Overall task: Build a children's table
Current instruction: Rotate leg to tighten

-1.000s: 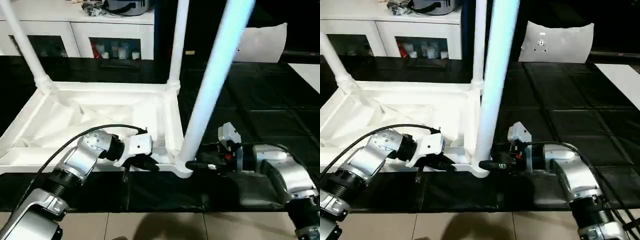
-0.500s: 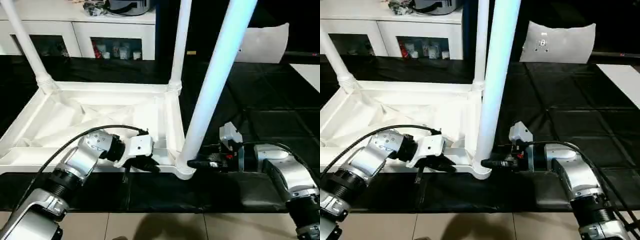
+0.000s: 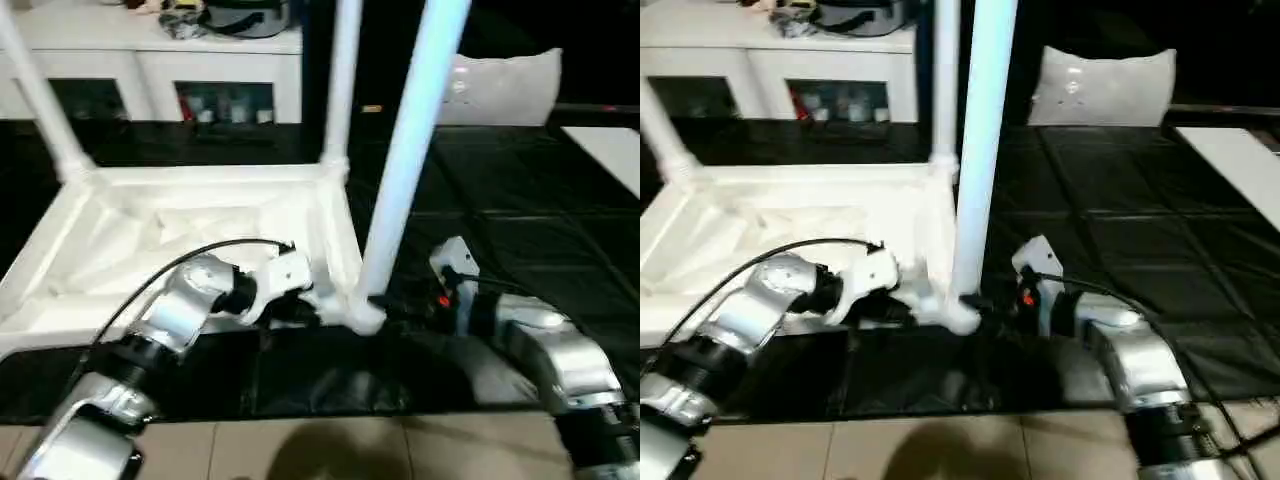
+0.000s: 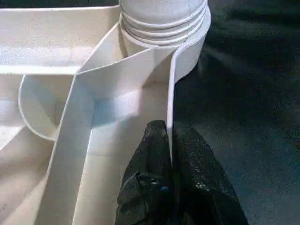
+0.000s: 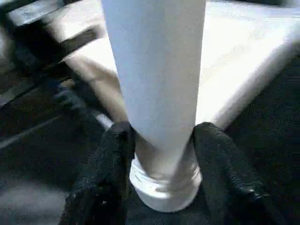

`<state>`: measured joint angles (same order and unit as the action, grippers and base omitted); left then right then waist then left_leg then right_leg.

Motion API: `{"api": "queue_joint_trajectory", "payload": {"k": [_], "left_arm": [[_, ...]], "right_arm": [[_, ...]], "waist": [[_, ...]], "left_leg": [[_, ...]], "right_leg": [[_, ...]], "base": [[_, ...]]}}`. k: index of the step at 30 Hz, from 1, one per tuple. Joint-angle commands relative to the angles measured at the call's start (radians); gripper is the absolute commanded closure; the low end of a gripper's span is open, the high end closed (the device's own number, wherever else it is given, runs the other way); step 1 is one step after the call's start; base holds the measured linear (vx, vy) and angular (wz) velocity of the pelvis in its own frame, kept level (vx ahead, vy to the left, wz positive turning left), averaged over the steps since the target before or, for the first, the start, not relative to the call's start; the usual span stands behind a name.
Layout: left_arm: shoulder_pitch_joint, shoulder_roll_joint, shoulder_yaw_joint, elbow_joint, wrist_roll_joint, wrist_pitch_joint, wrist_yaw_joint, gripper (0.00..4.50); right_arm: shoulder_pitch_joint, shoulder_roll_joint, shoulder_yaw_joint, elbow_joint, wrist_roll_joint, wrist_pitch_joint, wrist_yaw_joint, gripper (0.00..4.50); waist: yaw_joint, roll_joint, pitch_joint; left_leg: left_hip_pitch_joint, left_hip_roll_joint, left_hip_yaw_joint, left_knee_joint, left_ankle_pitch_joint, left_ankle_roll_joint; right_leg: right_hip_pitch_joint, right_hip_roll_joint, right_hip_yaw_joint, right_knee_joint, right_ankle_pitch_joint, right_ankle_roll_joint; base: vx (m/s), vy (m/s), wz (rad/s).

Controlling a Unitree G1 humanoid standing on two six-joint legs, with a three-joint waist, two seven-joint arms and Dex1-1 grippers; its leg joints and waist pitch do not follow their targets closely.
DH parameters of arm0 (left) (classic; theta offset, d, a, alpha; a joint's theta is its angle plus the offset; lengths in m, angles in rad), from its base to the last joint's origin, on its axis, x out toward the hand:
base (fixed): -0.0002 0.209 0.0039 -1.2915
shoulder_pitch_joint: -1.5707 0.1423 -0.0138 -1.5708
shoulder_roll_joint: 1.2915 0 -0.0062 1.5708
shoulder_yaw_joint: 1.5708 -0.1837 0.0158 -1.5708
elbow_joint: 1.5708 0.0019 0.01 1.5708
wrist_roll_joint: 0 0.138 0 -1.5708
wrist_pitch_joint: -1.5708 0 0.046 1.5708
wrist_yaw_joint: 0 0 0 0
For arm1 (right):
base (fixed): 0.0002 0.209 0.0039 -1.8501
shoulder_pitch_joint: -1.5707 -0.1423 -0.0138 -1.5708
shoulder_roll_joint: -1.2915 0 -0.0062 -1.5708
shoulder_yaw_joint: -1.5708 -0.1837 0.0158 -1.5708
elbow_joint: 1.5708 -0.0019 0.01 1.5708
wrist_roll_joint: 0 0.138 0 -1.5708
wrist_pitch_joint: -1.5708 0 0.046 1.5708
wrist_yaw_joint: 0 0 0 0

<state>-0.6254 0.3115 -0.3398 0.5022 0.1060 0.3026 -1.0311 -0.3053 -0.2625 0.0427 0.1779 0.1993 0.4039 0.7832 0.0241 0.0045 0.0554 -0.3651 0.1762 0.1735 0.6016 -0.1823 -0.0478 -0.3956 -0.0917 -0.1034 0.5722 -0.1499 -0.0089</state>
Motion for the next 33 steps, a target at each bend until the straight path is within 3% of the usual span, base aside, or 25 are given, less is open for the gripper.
{"api": "queue_joint_trajectory", "payload": {"k": [1,2,3,4,5,6,7,8,9,10,11,13,14,16,17,20,22,23,24,25,26,30,33], "left_arm": [[-0.063,-0.139,0.013,0.011,-0.024,0.041,0.18,4.5],[-0.069,-0.151,0.018,0.018,-0.023,0.048,0.201,4.5],[-0.086,-0.192,0.039,0.045,-0.027,0.064,0.267,4.5],[-0.089,-0.199,0.044,0.048,-0.028,0.068,0.276,4.5],[-0.103,-0.232,0.064,0.066,-0.025,0.076,0.33,4.5],[-0.109,-0.244,0.071,0.072,-0.021,0.079,0.353,4.5],[-0.114,-0.249,0.074,0.076,-0.017,0.079,0.363,4.5],[-0.117,-0.252,0.075,0.078,-0.016,0.079,0.367,4.5],[-0.119,-0.253,0.077,0.081,-0.013,0.08,0.367,4.5],[-0.122,-0.255,0.078,0.085,-0.01,0.08,0.368,4.5],[-0.125,-0.248,0.075,0.093,-0.001,0.072,0.367,4.5],[-0.124,-0.225,0.067,0.096,0.01,0.059,0.35,4.5],[-0.12,-0.203,0.059,0.099,0.015,0.042,0.331,4.5],[-0.118,-0.192,0.057,0.101,0.017,0.039,0.325,4.5],[-0.115,-0.182,0.054,0.102,0.019,0.032,0.318,4.5],[-0.092,-0.133,0.047,0.088,0.022,0.014,0.278,4.5],[-0.085,-0.119,0.046,0.082,0.021,0.01,0.265,4.5],[-0.082,-0.114,0.046,0.08,0.02,0.009,0.26,4.5],[-0.076,-0.1,0.043,0.073,0.02,0.004,0.246,4.5],[-0.074,-0.097,0.042,0.073,0.02,0.002,0.243,4.5],[-0.067,-0.076,0.034,0.07,0.019,-0.018,0.219,4.5],[-0.049,-0.03,0.016,0.065,0.013,-0.063,0.145,4.5],[-0.035,0.003,-0.004,0.054,0.008,-0.1,0.076,4.5]], "right_arm": [[-0.025,0.12,0.08,0.011,-0.028,0.022,-0.139,2.8],[-0.03,0.133,0.077,0.016,-0.036,0.026,-0.167,2.97],[-0.053,0.185,0.049,0.041,-0.042,0.049,-0.265,2.97],[-0.057,0.194,0.043,0.045,-0.041,0.055,-0.283,3.04],[-0.079,0.237,0.013,0.069,-0.037,0.068,-0.369,3.04],[-0.087,0.253,0.001,0.078,-0.037,0.068,-0.402,3.04],[-0.091,0.254,0.004,0.081,-0.043,0.059,-0.407,3.04],[-0.093,0.254,0.007,0.083,-0.047,0.052,-0.405,3.04],[-0.093,0.252,0.014,0.081,-0.059,0.038,-0.398,3.04],[-0.092,0.252,0.017,0.082,-0.069,0.027,-0.392,2.88],[-0.087,0.256,0.006,0.079,-0.073,0.017,-0.398,2.78],[-0.074,0.245,-0.008,0.071,-0.079,0.002,-0.398,2.68],[-0.063,0.224,-0.013,0.064,-0.083,-0.013,-0.391,2.58],[-0.058,0.213,-0.015,0.058,-0.083,-0.02,-0.389,2.47],[-0.053,0.202,-0.017,0.052,-0.081,-0.025,-0.385,2.29],[-0.032,0.151,-0.03,0.023,-0.052,-0.049,-0.345,2.12],[-0.025,0.135,-0.036,0.011,-0.045,-0.057,-0.321,1.93],[-0.022,0.128,-0.038,0.007,-0.043,-0.062,-0.31,1.87],[-0.014,0.112,-0.038,-0.008,-0.033,-0.067,-0.276,1.79],[-0.013,0.108,-0.038,-0.011,-0.03,-0.068,-0.269,1.79],[-0.002,0.082,-0.033,-0.028,-0.018,-0.081,-0.22,1.58],[0.009,0.017,-0.028,-0.043,0.007,-0.114,-0.129,1.37],[0.005,-0.024,-0.026,-0.042,0.023,-0.131,-0.067,1.0]], "waist": [[-0.016,0.002,-0.049],[-0.038,0.018,-0.052],[-0.05,0.02,-0.048],[-0.061,0.038,-0.048],[-0.066,0.045,-0.047],[-0.063,0.042,-0.044],[-0.068,0.025,-0.045],[-0.057,-0.013,-0.041],[-0.052,-0.014,-0.039],[-0.037,-0.011,-0.052],[-0.023,0.005,-0.06],[-0.025,0.013,-0.072],[-0.027,0.01,-0.073],[-0.023,0.011,-0.074],[-0.018,0.012,-0.078],[-0.007,0.017,-0.078],[-0.009,0.017,-0.076],[-0.008,0.017,-0.076],[-0.01,0.01,-0.073],[-0.009,0.011,-0.073],[-0.009,0.008,-0.069],[-0.008,0.009,-0.067],[-0.007,0.01,-0.067]], "left_leg": [[0.024,0.037,-0.037,-0.069,-0.459,-0.027],[0.03,0.047,-0.052,-0.074,-0.544,-0.031],[0.024,0.056,-0.058,-0.086,-0.582,-0.027],[0.007,0.083,-0.075,-0.119,-0.674,-0.031],[-0.008,0.114,-0.086,-0.164,-0.752,-0.047],[0.0,0.113,-0.077,-0.171,-0.769,-0.054],[0.017,0.092,-0.066,-0.154,-0.758,-0.057],[0.063,0.003,-0.028,-0.04,-0.539,-0.028],[0.066,-0.01,-0.022,-0.009,-0.442,0.0],[-0.001,0.001,-0.028,-0.034,-0.278,0.032],[-0.019,0.028,-0.041,-0.064,-0.227,0.035],[-0.014,0.048,-0.048,-0.072,-0.211,0.032],[-0.013,0.054,-0.044,-0.073,-0.187,0.052],[-0.012,0.048,-0.035,-0.069,-0.206,0.066],[-0.015,0.047,-0.033,-0.066,-0.167,0.078],[-0.016,0.05,-0.032,-0.065,-0.115,0.104],[-0.015,0.052,-0.032,-0.066,-0.126,0.106],[-0.013,0.052,-0.031,-0.066,-0.135,0.105],[-0.013,0.052,-0.029,-0.068,-0.156,0.1],[-0.012,0.051,-0.029,-0.068,-0.167,0.096],[-0.012,0.05,-0.028,-0.068,-0.191,0.088],[-0.01,0.051,-0.029,-0.069,-0.22,0.074],[-0.005,0.053,-0.029,-0.07,-0.234,0.068]], "right_leg": [[0.025,-0.058,0.004,-0.13,-0.737,-0.029],[0.04,-0.059,-0.027,-0.136,-0.699,-0.013],[0.05,-0.056,-0.033,-0.133,-0.663,-0.014],[0.081,-0.054,-0.033,-0.094,-0.544,-0.04],[0.103,-0.049,-0.006,-0.004,-0.326,-0.082],[0.087,-0.05,0.007,0.002,-0.264,-0.101],[0.067,-0.053,0.015,-0.025,-0.283,-0.108],[-0.003,-0.093,0.008,-0.149,-0.724,-0.066],[-0.005,-0.108,0.003,-0.173,-0.828,-0.036],[0.058,-0.117,0.014,-0.146,-0.827,0.01],[0.06,-0.098,0.013,-0.127,-0.684,-0.006],[0.052,-0.08,0.012,-0.101,-0.479,-0.062],[0.046,-0.069,0.018,-0.072,-0.252,-0.163],[0.051,-0.074,0.021,-0.067,-0.238,-0.206],[0.056,-0.076,0.022,-0.062,-0.197,-0.219],[0.062,-0.075,0.022,-0.053,-0.121,-0.237],[0.062,-0.074,0.022,-0.052,-0.123,-0.24],[0.063,-0.075,0.022,-0.053,-0.132,-0.24],[0.062,-0.075,0.022,-0.057,-0.163,-0.236],[0.063,-0.075,0.022,-0.058,-0.183,-0.234],[0.062,-0.075,0.021,-0.067,-0.241,-0.214],[0.059,-0.077,0.02,-0.074,-0.311,-0.187],[0.055,-0.076,0.021,-0.075,-0.328,-0.186]], "base": [[0.0,0.0,0.0],[-0.036,0.059,-0.11],[-0.036,0.059,-0.11],[-0.028,0.059,-0.09],[0.0,0.0,0.0],[0.0,0.0,0.0],[0.0,0.0,0.0],[0.0,0.0,0.0],[0.0,0.0,0.0],[0.057,-0.038,-0.07],[0.093,-0.023,-0.12],[0.075,-0.021,-0.04],[0.058,-0.015,0.07],[0.057,-0.015,0.06],[0.054,-0.015,0.02],[0.018,-0.005,0.01],[0.0,0.0,0.0],[0.0,0.0,0.0],[0.0,0.0,0.0],[0.0,0.0,0.0],[0.0,0.0,0.0],[0.0,0.0,0.0],[0.0,0.0,0.0]]}}
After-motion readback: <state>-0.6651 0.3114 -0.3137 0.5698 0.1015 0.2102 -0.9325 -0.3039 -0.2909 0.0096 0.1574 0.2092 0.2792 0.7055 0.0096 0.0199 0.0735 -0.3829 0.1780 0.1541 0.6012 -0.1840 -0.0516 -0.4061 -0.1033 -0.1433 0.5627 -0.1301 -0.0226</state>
